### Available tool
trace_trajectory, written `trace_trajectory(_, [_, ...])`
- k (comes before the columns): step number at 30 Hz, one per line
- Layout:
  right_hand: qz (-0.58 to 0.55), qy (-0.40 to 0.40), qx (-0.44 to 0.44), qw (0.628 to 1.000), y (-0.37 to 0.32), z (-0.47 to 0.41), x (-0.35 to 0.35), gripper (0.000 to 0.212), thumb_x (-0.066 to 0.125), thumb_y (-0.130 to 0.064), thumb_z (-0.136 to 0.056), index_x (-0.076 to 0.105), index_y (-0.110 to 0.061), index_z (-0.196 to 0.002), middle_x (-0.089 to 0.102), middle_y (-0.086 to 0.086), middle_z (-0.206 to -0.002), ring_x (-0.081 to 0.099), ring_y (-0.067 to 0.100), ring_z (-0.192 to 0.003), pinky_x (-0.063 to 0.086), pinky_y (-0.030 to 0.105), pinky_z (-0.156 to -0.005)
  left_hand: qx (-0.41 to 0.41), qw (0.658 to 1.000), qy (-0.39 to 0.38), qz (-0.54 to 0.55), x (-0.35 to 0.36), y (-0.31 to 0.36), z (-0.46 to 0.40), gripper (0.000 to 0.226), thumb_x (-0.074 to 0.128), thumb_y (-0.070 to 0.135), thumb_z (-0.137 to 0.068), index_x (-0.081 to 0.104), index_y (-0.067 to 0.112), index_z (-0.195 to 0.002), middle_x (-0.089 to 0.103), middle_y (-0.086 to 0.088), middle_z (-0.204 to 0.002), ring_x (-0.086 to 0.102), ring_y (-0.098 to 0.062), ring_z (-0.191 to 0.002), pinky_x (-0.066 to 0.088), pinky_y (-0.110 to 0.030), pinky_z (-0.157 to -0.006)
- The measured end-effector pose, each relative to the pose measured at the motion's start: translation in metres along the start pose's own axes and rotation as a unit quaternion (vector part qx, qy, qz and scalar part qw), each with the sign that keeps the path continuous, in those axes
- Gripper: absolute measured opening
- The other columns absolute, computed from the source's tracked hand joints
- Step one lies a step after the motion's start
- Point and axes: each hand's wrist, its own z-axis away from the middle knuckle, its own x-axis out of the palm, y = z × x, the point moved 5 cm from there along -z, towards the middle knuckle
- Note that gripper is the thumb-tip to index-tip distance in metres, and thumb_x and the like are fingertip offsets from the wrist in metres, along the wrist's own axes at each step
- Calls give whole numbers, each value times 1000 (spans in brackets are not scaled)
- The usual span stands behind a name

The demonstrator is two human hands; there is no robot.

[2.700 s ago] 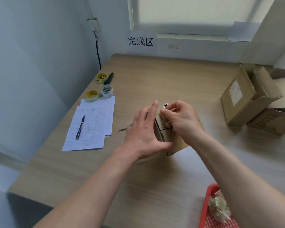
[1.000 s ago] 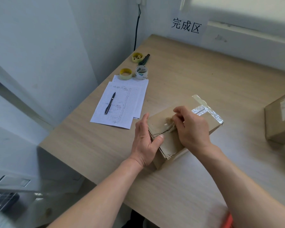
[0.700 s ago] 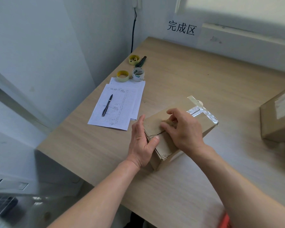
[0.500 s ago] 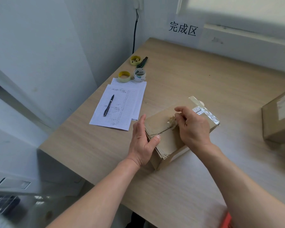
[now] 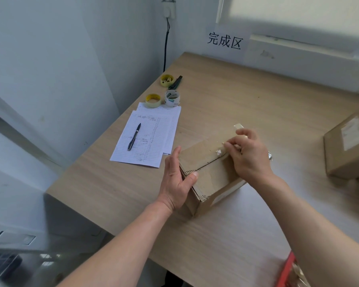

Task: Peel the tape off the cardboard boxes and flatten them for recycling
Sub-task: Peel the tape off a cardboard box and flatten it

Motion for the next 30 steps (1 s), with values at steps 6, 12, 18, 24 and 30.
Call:
trace_trajectory(6, [52,9,9,999,9,1,-6,24,57,-29,-100,76,-14,-100,66,5,-102,58,31,-102,36,33,-73,8,1000,-29,-1,-2,0,-7,98,50,56,-73,16,18,-156,24,9,-145,19,21,-130,11,0,-105])
trace_trajectory(12, [-30,43,76,996,18,6,-30,19,59,-26,-97,63,-21,-115,69,-5,-87,64,25,-89,43,34,-80,52,981,-101,-154,-21,23,-28,77,46,44,-78,37,17,-150,32,1,-142,29,-11,-135,26,-33,-116])
trace_trajectory(18, [118,13,59,991,-3,15,-14,47,68,-64,-79,66,-18,-88,57,1,-100,58,25,-90,39,33,-69,113,866,-177,-455,24,70,-27,102,42,80,-70,25,20,-151,23,-5,-155,18,-25,-144,14,-48,-120])
trace_trajectory(24, [159,1,43,986,20,7,-18,31,63,-44,-93,72,-15,-87,68,8,-93,62,35,-88,40,37,-66,88,845,-191,-492,28,61,-25,139,41,99,-51,9,15,-156,10,-3,-163,9,-23,-148,7,-47,-122])
trace_trajectory(30, [81,43,105,990,41,-7,-44,25,55,-32,-100,66,-17,-115,73,10,-93,63,37,-94,46,42,-80,74,853,-211,-472,24,54,-36,133,45,97,-57,11,16,-157,16,-1,-161,15,-22,-147,11,-44,-121])
